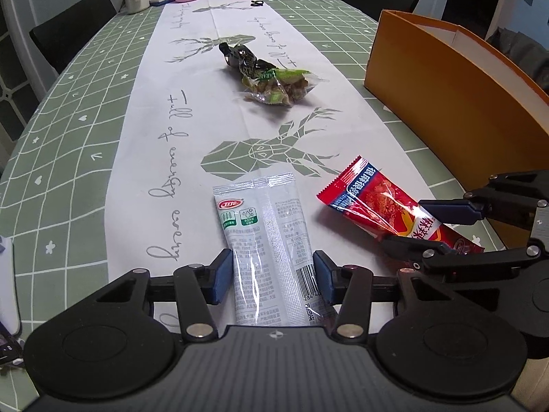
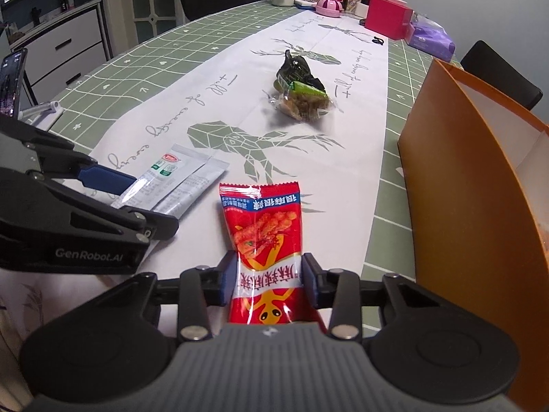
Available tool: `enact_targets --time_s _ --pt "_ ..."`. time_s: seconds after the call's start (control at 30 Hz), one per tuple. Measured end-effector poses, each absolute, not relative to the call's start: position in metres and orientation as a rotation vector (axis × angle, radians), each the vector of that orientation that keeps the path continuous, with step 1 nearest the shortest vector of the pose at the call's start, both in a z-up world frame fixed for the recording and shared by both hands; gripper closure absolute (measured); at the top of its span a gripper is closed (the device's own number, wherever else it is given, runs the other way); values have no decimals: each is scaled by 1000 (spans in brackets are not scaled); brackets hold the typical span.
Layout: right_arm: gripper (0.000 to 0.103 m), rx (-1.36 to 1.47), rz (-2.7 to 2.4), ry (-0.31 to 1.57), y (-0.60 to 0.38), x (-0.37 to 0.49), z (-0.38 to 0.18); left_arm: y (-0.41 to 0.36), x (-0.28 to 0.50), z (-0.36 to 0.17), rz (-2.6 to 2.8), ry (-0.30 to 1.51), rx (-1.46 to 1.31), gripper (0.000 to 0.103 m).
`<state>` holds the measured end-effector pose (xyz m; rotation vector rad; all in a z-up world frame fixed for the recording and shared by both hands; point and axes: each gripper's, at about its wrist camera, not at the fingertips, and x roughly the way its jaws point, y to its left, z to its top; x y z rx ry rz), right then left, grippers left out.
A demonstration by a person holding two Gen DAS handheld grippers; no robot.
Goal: Organize snacks
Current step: 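Hold the sachet in the left gripper while the right holds the red pack, then carry the sachet and red pack over the orange box with both grippers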
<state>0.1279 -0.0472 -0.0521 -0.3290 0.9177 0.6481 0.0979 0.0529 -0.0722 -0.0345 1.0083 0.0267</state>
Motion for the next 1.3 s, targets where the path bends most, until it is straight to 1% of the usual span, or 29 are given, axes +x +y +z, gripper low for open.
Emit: enact_targets --time_s 0.4,0.77,1.0,1.13,1.3 --pt "68 -294 702 932 -66 132 -11 43 100 -32 -46 1013 78 46" --pt "68 -327 661 800 -97 147 58 12 118 24 -79 899 218 46" --pt "68 -298 604 794 -132 176 91 -29 143 58 -156 818 302 46" --pt "68 -308 538 799 -154 191 97 -55 161 66 -208 804 344 46" --pt "68 -288 482 865 -182 211 85 -82 186 63 -265 823 389 46"
